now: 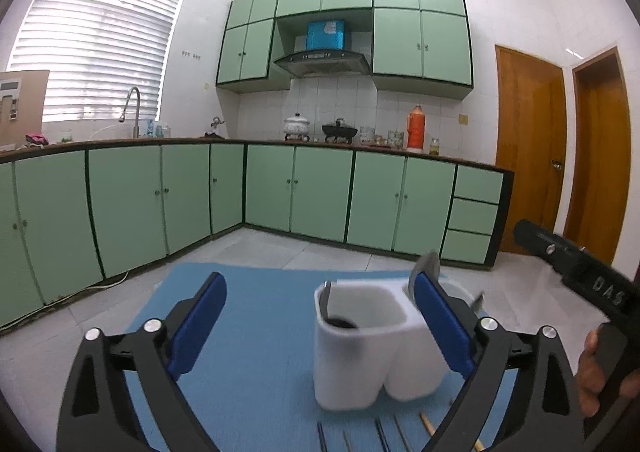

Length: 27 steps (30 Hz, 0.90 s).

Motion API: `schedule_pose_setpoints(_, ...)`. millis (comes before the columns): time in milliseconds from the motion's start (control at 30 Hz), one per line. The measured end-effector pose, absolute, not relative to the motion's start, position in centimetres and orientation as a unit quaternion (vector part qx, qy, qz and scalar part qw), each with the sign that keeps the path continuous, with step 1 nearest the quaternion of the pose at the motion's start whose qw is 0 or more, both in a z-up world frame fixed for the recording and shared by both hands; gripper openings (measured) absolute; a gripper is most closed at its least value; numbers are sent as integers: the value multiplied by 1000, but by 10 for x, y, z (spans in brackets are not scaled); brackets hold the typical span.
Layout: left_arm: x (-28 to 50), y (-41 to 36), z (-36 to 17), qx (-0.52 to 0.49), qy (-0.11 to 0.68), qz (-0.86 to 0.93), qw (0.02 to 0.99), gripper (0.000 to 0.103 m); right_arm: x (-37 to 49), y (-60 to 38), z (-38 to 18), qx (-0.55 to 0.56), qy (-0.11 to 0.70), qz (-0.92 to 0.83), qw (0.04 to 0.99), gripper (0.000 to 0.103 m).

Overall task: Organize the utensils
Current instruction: 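Withdraw both tools from the holder back over the chopsticks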

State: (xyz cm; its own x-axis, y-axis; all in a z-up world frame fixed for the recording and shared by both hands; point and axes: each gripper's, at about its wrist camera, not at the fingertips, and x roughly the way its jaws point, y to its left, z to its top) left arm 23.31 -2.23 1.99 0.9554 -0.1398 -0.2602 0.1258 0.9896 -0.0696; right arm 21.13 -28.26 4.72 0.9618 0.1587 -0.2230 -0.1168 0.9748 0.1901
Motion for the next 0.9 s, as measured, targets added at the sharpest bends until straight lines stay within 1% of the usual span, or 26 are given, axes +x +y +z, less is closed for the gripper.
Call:
schedule_pose_setpoints(67, 221, -21, 18, -27, 141, -71, 987, 96, 199, -285, 47, 86, 121, 71, 986, 88)
schedule_pose_setpoints(367, 172, -12, 9, -30, 163, -65, 984, 97, 144, -300, 32, 80, 142, 57, 985, 95)
schedule_pose_setpoints(533, 143, -8, -7, -24, 182, -55, 981, 97, 115, -301, 17, 74, 163, 52, 983, 98)
schedule_pose_setpoints(900, 83, -4, -46, -12, 232, -43, 972, 97, 50, -290, -23, 42, 216, 55, 974, 98)
